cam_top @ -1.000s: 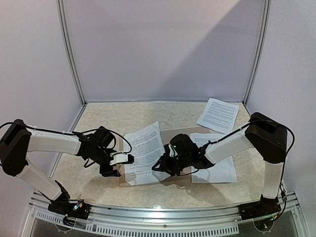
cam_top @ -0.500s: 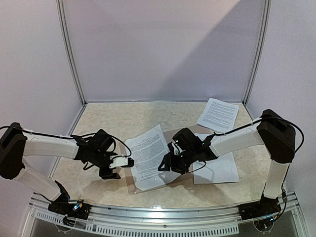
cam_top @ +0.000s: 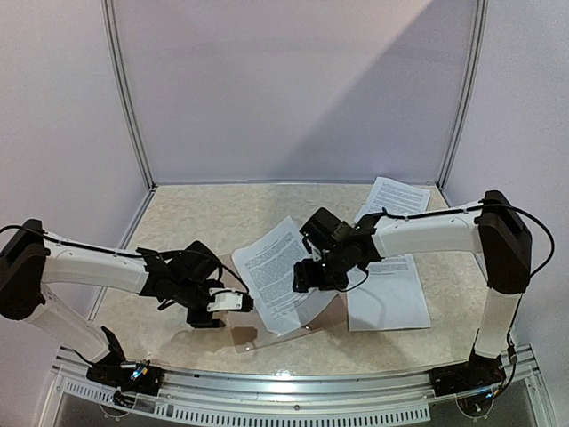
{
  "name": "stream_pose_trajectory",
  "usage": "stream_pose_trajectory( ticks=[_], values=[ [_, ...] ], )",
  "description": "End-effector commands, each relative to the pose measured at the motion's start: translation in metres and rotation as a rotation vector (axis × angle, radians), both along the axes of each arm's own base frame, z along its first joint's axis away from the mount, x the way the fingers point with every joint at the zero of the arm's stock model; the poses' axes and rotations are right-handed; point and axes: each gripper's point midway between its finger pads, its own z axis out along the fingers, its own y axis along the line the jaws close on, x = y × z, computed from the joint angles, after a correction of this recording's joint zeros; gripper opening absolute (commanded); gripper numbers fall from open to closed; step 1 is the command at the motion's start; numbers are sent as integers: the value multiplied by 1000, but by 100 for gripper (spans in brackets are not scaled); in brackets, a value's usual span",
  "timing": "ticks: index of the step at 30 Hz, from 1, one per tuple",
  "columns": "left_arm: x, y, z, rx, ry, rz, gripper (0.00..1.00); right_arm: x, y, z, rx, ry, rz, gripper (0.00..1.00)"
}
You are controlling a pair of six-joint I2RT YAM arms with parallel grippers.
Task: Put the files into the folder
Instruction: Insert the folder to form pockets on the folder.
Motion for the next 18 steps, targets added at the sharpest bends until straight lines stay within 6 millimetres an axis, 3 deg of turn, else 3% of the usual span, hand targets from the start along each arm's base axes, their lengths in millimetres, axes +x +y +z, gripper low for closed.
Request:
stream_pose_trajectory(
  ticks=[1,3,6,11,14,18],
  values=[
    [-33,27,-35,156,107,-28,65,1,-44,-15,-253,-51,28,76],
    [-33,26,-35,156,108,-28,65,-7,-37,-19,-208,-16,56,76],
    [-33,24,-35,151,108,-28,65,-34,-8,-28,-5,109,134,70],
    [-35,22,-35,139,120,-29,65,-57,25,-16,298,200,145,71],
    [-34,23,-34,141,112,-29,65,-51,14,-14,259,176,81,73],
    [-24,14,-13,108,85,-42,67,-31,-24,-23,50,72,-30,76]
  ],
)
